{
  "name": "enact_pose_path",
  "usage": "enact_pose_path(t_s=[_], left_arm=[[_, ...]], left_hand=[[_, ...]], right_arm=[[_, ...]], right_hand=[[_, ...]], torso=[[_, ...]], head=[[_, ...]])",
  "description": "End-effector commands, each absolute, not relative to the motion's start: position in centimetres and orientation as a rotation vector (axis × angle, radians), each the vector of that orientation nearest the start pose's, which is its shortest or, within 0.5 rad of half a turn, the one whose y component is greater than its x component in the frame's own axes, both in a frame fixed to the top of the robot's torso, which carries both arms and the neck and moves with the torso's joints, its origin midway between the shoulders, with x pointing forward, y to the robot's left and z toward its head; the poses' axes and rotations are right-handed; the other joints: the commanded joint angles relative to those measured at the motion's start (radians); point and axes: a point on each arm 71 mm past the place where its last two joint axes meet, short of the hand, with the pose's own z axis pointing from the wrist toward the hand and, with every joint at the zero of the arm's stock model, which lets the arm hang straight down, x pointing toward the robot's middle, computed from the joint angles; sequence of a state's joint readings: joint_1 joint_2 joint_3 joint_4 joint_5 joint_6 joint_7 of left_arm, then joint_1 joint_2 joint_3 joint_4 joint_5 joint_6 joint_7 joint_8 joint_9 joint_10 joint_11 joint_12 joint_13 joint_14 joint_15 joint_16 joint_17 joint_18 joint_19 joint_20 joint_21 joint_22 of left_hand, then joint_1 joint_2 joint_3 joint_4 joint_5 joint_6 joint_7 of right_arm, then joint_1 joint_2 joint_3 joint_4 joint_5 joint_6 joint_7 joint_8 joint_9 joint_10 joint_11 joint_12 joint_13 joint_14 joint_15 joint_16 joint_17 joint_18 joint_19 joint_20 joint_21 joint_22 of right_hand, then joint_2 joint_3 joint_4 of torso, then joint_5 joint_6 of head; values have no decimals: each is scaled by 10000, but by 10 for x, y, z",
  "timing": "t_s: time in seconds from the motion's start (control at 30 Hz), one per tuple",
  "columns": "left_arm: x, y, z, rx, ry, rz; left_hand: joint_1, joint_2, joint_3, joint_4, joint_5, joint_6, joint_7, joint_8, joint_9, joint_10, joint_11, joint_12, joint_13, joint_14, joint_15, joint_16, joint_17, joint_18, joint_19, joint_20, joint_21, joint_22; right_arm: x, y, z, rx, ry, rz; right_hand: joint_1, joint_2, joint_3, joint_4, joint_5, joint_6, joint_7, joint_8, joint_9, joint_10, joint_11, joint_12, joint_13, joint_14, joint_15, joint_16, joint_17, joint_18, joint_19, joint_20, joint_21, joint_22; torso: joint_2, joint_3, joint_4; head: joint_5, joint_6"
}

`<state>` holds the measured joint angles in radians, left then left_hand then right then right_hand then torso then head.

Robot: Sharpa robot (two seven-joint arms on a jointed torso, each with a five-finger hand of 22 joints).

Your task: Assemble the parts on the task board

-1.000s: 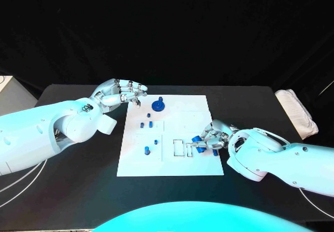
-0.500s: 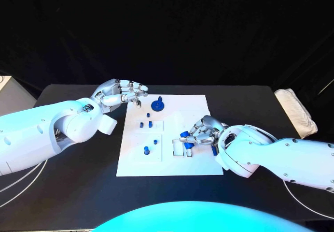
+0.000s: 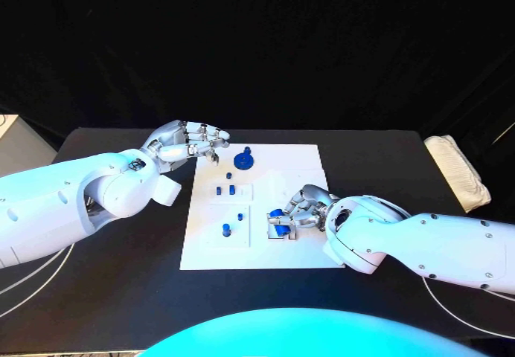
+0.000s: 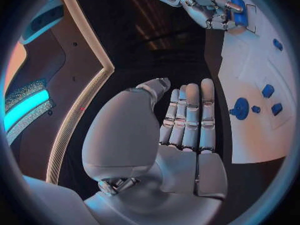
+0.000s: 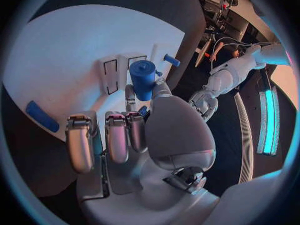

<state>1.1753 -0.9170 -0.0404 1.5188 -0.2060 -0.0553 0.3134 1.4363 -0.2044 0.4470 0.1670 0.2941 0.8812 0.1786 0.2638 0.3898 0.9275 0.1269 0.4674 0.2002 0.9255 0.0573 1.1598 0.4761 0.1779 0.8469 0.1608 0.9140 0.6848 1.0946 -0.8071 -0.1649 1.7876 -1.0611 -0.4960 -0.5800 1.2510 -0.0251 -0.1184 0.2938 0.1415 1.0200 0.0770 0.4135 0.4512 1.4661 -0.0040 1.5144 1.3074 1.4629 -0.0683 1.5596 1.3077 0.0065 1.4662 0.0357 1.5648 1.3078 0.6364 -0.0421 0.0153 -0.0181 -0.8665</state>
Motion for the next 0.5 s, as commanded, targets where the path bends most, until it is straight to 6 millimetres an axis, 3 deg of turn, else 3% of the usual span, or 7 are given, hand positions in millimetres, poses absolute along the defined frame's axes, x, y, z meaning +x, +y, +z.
enact_pose_path(t_s=[0.03,0.2,0.5], left_arm=[[475,227,-191,-8957,16822,-16215],[475,227,-191,-8965,16832,-16200],[475,228,-192,-8986,16860,-16166]], left_hand=[[42,-43,-67,35,-7,45,2,30,-7,-102,-5,-39,-22,-12,57,-66,16,55,90,17,-50,-16],[42,-43,-67,35,-7,45,2,30,-7,-102,-5,-39,-22,-12,57,-66,16,55,90,17,-50,-16],[42,-43,-73,44,-7,39,6,28,-10,-112,-2,-41,-24,-17,59,-70,17,54,91,17,-57,-21]], right_arm=[[390,-145,-267,4327,20998,5859],[393,-145,-267,3977,20737,5725],[393,-141,-269,3424,20898,5635]], right_hand=[[-118,-31,-64,-25,12,213,-144,23,2,665,-73,45,2041,1007,-72,13,2315,-65,1045,-68,56,2629],[-154,-70,-95,-30,9,215,-146,20,-5,671,-75,49,2049,1007,-75,13,2317,-64,1044,-71,52,2628],[-363,-231,-188,-17,15,229,-149,19,-29,676,-79,39,2058,1005,-80,8,2308,-62,1042,-79,43,2626]], torso=[[-8,-5,11],[0,9,9],[2,0,4]], head=[[7,-13],[21,-12],[40,-58]])
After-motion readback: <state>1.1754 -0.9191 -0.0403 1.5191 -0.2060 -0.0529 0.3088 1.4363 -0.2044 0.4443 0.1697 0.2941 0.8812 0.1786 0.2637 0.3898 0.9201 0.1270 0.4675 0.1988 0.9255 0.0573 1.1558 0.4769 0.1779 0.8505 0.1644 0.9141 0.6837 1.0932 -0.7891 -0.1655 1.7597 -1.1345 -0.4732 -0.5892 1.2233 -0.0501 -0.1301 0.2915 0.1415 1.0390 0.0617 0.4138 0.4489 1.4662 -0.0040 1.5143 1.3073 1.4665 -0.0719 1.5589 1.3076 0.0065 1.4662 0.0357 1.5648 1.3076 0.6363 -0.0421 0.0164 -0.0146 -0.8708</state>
